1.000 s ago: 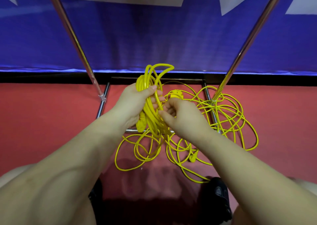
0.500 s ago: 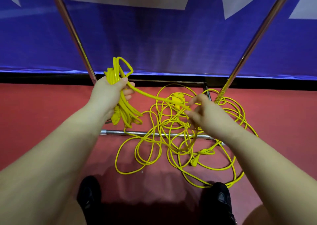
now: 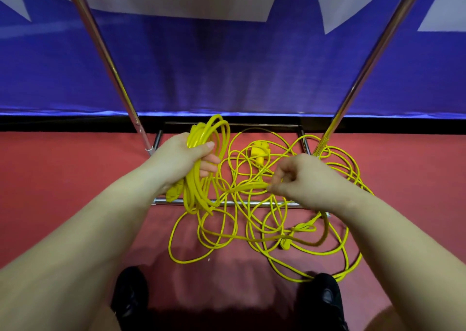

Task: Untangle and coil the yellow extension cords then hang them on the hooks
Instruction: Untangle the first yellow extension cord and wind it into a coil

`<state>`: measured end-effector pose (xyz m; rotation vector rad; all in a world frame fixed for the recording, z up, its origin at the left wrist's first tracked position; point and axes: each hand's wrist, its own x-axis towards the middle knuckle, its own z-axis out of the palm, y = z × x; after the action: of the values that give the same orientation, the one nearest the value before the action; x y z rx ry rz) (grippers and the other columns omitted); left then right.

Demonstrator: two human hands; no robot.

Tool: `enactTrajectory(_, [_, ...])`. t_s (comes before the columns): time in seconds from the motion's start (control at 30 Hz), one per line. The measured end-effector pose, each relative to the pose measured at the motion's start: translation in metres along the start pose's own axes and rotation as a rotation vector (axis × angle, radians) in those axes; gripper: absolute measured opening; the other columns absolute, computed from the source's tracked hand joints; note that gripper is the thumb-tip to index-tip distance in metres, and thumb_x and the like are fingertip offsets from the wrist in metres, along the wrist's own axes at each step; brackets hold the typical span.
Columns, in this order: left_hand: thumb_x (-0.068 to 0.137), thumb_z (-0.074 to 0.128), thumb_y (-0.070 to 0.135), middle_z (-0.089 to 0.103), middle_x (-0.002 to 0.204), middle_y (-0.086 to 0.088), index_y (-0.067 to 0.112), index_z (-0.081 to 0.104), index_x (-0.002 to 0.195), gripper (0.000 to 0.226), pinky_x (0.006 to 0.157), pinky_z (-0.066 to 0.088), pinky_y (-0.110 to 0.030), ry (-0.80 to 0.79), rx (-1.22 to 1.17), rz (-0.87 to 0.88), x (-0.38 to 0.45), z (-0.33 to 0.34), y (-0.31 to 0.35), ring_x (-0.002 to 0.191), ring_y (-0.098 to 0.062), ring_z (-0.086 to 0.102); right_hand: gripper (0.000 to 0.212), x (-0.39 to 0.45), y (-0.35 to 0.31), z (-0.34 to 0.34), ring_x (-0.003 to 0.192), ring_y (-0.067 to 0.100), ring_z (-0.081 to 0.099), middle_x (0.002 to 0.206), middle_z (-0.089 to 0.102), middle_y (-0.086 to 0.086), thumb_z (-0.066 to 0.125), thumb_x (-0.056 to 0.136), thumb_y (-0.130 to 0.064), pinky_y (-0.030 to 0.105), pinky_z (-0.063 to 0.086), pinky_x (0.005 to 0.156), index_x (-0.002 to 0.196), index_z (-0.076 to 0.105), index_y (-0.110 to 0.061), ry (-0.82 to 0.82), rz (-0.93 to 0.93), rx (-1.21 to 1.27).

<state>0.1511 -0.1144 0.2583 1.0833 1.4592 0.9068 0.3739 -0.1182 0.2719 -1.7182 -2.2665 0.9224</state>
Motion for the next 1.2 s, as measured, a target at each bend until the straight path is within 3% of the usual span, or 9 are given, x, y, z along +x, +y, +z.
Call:
enactTrajectory(0.2, [0.094,0.049,0.018,0.071,0.091,-0.009,0.021,0.056,0.096,0.007,0.078,0.055,-0.034,-0.236,0.021,-0.003,-0.007,0.018,0.003,0.078,-0.018,0.070,0.009,-0.002,-0.014,-0.008,0.042,0.001,0.035,0.046,0.046,-0.010,0.070,0.081,-0.021,0.014,0.031,0.045,0.076,0.067,-0.014,-0.143,-0.140,0.323])
enactTrajectory(0.4, [0.093,0.049,0.016,0.065,0.057,-0.002,0.011,0.056,0.084,0.012,0.051,0.054,-0.027,-0.346,-0.124,-0.041,-0.022,0.039,0.007,0.048,-0.013,0.063,0.041,0.009,-0.008,-0.008,0.044,0.007,0.041,0.049,0.042,-0.006,0.069,0.072,-0.055,0.023,0.031,0.046,0.063,0.048,-0.021,0.266,0.037,0.091])
enactTrajectory(0.5, [0.093,0.049,0.017,0.060,0.053,0.001,0.009,0.055,0.079,0.017,0.046,0.052,-0.024,-0.294,-0.177,-0.020,-0.021,0.040,0.010,0.043,-0.010,0.058,0.051,0.010,-0.007,-0.004,0.058,0.015,0.048,0.056,0.051,-0.003,0.057,0.071,-0.069,0.032,0.037,0.055,0.064,0.042,-0.020,0.209,0.168,0.013])
enactTrajectory(0.6, [0.094,0.049,0.015,0.061,0.052,0.003,0.011,0.054,0.080,0.015,0.045,0.052,-0.023,-0.197,-0.230,0.006,-0.016,0.037,0.011,0.041,-0.008,0.056,0.032,0.014,-0.003,-0.003,0.059,0.015,0.057,0.069,0.064,0.002,0.060,0.082,-0.050,0.032,0.047,0.063,0.081,0.055,-0.019,0.221,0.097,0.232])
enactTrajectory(0.7, [0.093,0.049,0.012,0.066,0.056,0.000,0.013,0.055,0.084,0.012,0.048,0.053,-0.024,-0.207,-0.210,0.016,-0.011,0.031,0.010,0.045,-0.010,0.060,0.009,0.013,-0.004,-0.013,0.048,0.007,0.043,0.062,0.053,-0.006,0.064,0.086,-0.028,0.024,0.039,0.051,0.079,0.060,-0.024,0.336,-0.047,0.394])
enactTrajectory(0.9, [0.095,0.045,0.011,0.069,0.062,-0.003,0.013,0.057,0.088,0.014,0.052,0.054,-0.026,-0.355,-0.168,-0.002,-0.016,0.041,0.001,0.050,-0.013,0.064,0.018,0.008,-0.013,-0.004,0.058,-0.002,0.052,0.064,0.056,-0.014,0.071,0.080,-0.020,0.015,0.043,0.061,0.073,0.059,-0.031,0.065,-0.225,0.211])
enactTrajectory(0.97, [0.094,0.046,0.011,0.063,0.055,0.000,0.012,0.056,0.084,0.015,0.048,0.052,-0.025,-0.354,-0.120,0.023,-0.016,0.043,-0.001,0.045,-0.012,0.059,0.009,0.008,-0.015,0.000,0.067,0.004,0.055,0.068,0.057,-0.013,0.070,0.081,-0.028,0.025,0.045,0.070,0.079,0.060,-0.028,0.063,-0.179,0.183])
enactTrajectory(1.07, [0.094,0.048,0.012,0.055,0.053,0.002,0.011,0.052,0.080,0.015,0.055,0.047,-0.031,-0.320,-0.138,0.067,-0.013,0.040,-0.002,0.044,-0.015,0.053,0.041,0.006,-0.009,0.001,0.091,0.017,0.060,0.096,0.064,-0.001,0.058,0.084,-0.051,0.029,0.044,0.082,0.108,0.059,-0.018,-0.163,0.049,-0.010])
enactTrajectory(1.2, [0.095,0.048,0.013,0.053,0.051,0.003,0.012,0.050,0.079,0.017,0.061,0.046,-0.034,-0.179,-0.177,0.115,-0.008,0.031,0.000,0.042,-0.012,0.051,0.031,0.007,0.002,0.004,0.101,0.027,0.058,0.106,0.064,0.009,0.048,0.095,-0.040,0.031,0.042,0.082,0.108,0.057,-0.014,-0.261,0.166,-0.266])
